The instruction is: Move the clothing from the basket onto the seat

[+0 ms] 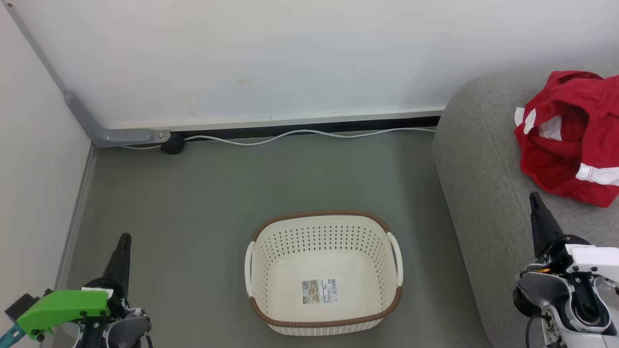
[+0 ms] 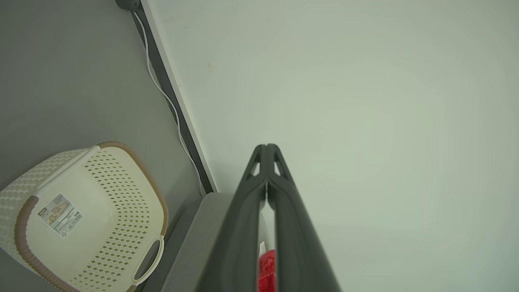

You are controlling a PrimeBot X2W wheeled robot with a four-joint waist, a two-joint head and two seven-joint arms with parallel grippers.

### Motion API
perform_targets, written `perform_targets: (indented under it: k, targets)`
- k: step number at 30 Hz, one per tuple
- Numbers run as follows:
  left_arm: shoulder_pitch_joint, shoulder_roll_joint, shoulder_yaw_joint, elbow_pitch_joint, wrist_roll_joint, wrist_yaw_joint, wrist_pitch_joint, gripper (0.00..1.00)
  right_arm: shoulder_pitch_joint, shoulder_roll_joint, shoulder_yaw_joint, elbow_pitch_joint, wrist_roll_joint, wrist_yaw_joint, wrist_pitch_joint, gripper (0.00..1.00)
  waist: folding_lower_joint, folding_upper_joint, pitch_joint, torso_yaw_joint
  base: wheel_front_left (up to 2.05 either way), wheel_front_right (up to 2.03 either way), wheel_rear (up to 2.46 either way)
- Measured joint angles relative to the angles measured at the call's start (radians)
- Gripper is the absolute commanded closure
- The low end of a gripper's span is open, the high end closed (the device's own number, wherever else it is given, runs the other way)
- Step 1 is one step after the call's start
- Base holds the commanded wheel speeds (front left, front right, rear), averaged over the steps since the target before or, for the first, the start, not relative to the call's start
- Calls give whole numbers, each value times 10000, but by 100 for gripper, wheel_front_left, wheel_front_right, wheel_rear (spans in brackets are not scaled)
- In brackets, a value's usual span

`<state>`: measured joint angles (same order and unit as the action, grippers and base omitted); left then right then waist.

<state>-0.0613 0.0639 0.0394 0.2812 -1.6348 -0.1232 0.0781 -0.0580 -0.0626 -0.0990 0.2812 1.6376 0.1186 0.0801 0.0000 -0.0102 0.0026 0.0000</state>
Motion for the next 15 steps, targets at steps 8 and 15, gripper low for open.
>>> perform_targets:
  k: [8,15]
  targets:
    - [0,-2,8,-2,0,0,0,100,0,2,-6,-2,0,0,0,100,0,0,0,0,0,0,0]
    - [0,-4,13,-4,0,0,2,100,0,4,-12,-4,0,0,0,100,0,0,1,1,0,0,0]
